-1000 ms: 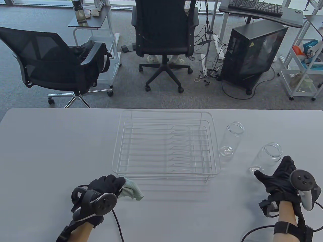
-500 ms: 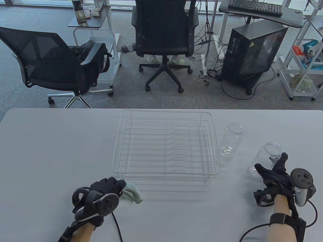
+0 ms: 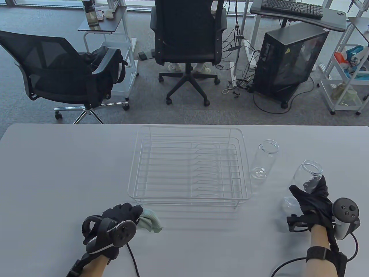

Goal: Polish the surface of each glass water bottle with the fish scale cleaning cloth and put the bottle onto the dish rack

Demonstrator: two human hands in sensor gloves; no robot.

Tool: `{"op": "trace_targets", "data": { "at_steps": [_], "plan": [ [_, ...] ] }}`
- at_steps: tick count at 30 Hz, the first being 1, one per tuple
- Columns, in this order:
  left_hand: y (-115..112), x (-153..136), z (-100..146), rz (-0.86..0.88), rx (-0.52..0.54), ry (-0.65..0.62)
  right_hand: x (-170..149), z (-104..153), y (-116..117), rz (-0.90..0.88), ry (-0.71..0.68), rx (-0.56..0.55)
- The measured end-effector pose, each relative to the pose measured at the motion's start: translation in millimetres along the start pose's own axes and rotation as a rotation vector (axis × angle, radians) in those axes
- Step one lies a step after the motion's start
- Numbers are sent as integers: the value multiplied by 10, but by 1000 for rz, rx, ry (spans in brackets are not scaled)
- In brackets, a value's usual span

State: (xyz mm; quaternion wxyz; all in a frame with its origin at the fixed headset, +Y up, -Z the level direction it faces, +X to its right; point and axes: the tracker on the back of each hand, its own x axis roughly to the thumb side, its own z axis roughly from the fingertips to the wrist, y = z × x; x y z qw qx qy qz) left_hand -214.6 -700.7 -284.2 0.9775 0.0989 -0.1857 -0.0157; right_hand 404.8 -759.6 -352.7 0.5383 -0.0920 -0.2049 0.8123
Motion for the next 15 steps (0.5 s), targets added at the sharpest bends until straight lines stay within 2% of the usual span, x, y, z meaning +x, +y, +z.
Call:
{"op": "trace_targets", "data": {
  "at_steps": [4, 7, 13, 15],
  "plan": [
    [52, 28, -19, 6, 36, 9, 300, 56, 76, -26, -90, 59],
    [112, 49, 3, 14, 64, -5, 581, 183, 209, -18, -150, 31],
    [206, 34, 43, 99, 142, 12, 1132, 473, 581, -151, -228, 56],
    [238, 56, 50, 142, 176, 27, 1286, 567, 708, -140, -236, 83]
  ]
}}
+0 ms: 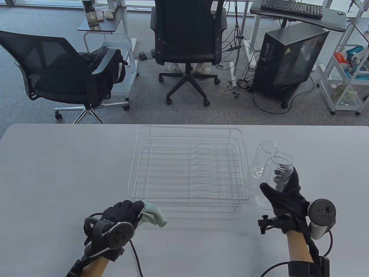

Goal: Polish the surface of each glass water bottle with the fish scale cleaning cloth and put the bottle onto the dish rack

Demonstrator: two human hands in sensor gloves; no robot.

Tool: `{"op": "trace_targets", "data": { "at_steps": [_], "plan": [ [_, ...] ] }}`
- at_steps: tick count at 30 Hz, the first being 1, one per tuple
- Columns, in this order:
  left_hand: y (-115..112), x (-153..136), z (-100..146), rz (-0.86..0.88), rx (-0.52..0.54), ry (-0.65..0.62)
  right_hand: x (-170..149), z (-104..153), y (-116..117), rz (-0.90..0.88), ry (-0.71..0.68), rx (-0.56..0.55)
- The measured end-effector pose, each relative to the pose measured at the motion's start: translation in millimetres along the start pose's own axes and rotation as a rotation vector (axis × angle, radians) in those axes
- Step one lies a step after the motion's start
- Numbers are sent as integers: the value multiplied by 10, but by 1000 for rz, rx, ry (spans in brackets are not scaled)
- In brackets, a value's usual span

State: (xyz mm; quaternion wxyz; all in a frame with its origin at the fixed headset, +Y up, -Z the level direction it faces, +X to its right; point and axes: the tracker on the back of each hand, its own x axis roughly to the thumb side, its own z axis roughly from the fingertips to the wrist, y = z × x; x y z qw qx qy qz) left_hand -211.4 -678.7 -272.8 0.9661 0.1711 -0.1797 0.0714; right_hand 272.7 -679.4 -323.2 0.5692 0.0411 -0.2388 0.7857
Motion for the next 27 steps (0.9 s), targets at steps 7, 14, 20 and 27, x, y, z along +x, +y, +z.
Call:
{"op": "trace_targets", "data": {
  "at_steps": [7, 14, 20, 27],
  "plan": [
    [159, 197, -121, 325, 156, 24, 388, 210, 809, -130, -48, 194],
    [233, 455, -282, 710, 236, 6, 410, 611, 1518, -168, -34, 419],
    [170, 457, -146, 767, 277, -38, 533, 847, 1848, -179, -96, 538],
    [153, 397, -115, 835, 308, -25, 621, 857, 1822, -344, -101, 655]
  ]
}}
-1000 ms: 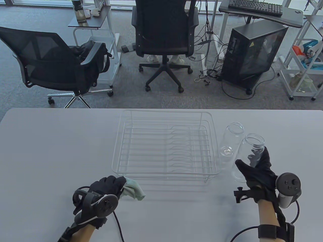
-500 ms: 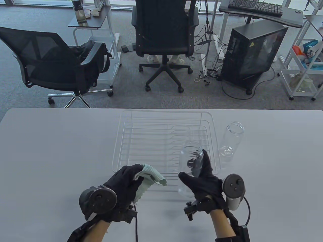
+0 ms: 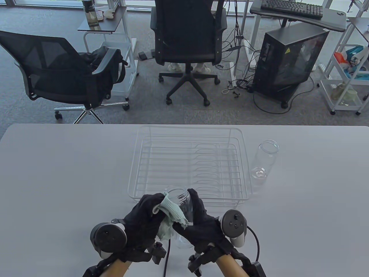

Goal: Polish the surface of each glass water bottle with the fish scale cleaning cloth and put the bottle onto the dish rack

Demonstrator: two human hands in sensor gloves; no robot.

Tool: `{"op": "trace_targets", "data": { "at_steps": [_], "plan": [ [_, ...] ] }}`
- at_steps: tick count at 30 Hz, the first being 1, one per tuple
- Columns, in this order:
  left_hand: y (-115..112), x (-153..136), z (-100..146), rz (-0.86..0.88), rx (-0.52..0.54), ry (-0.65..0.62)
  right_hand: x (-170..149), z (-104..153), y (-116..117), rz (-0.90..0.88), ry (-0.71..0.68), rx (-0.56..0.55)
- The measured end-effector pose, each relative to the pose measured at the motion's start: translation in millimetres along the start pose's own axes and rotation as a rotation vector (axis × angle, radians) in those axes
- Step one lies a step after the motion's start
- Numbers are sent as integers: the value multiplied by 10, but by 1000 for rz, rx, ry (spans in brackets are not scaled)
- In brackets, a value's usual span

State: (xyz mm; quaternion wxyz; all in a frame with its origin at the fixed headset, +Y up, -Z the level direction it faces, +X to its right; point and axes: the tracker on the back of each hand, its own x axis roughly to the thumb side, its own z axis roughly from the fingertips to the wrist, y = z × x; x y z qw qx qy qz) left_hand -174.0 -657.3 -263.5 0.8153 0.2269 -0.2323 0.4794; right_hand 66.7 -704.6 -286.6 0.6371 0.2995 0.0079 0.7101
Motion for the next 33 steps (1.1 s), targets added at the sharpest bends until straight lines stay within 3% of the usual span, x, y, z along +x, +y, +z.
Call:
{"op": "trace_targets", "data": {
  "at_steps": [5, 12, 22, 26, 33],
  "plan": [
    [-9, 5, 22, 63, 17, 17, 2, 41, -33, -92, -15, 31],
    [-99, 32, 61, 13, -26, -19, -41, 49, -6, -178, -29, -168],
    [-444, 63, 197, -83, -226, -112, -19, 125, -296, -201, -25, -398],
    [-453, 61, 180, -77, -226, -102, -13, 108, -297, -204, -2, -352],
    [-269, -36, 134, 0, -143, -26, -137, 51, -169, -346, 66, -62]
  ]
}}
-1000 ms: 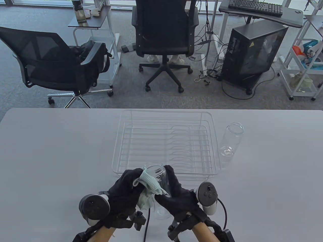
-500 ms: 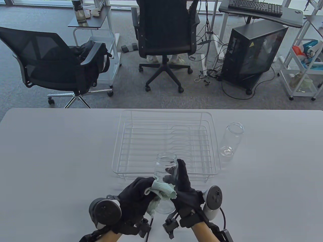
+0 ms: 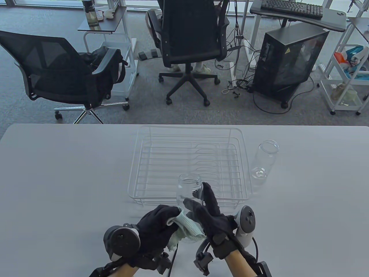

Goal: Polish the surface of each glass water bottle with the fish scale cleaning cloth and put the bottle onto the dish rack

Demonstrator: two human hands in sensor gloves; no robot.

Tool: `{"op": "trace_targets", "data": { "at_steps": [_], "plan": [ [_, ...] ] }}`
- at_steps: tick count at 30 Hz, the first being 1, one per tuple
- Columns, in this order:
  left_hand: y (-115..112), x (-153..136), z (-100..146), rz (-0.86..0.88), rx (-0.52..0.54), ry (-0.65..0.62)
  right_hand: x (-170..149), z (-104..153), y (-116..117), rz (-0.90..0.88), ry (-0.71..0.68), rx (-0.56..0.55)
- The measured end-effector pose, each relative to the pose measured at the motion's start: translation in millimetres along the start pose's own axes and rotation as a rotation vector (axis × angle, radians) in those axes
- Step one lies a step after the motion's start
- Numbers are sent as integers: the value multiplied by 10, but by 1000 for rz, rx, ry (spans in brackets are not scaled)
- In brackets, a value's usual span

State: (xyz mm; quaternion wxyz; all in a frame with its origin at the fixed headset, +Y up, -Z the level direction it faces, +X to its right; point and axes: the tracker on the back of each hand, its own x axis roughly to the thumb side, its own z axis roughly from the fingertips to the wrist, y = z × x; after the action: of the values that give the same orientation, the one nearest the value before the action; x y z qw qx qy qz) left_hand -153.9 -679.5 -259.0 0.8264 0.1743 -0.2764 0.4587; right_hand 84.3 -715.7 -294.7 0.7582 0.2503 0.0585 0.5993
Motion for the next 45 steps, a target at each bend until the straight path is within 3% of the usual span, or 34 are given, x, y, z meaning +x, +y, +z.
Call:
{"op": "trace_targets", "data": {
  "at_steps": [7, 12, 18, 29, 33, 45],
  "plan": [
    [225, -42, -5, 41, 88, 25, -61, -14, 110, -34, 72, 179],
    [301, -93, -18, 56, 107, 52, -76, -20, 134, 19, 94, 212],
    [232, -66, -36, 64, 91, 41, -27, -27, 81, 75, 3, 91],
    [-150, 107, 59, -60, -76, -73, 82, 5, -117, -23, -87, -142],
    [-171, 106, 56, -65, -76, -69, 97, 13, -112, 16, -78, -166],
    [142, 69, 17, -10, 61, -57, 18, -42, 70, -127, 71, 149]
  ]
}}
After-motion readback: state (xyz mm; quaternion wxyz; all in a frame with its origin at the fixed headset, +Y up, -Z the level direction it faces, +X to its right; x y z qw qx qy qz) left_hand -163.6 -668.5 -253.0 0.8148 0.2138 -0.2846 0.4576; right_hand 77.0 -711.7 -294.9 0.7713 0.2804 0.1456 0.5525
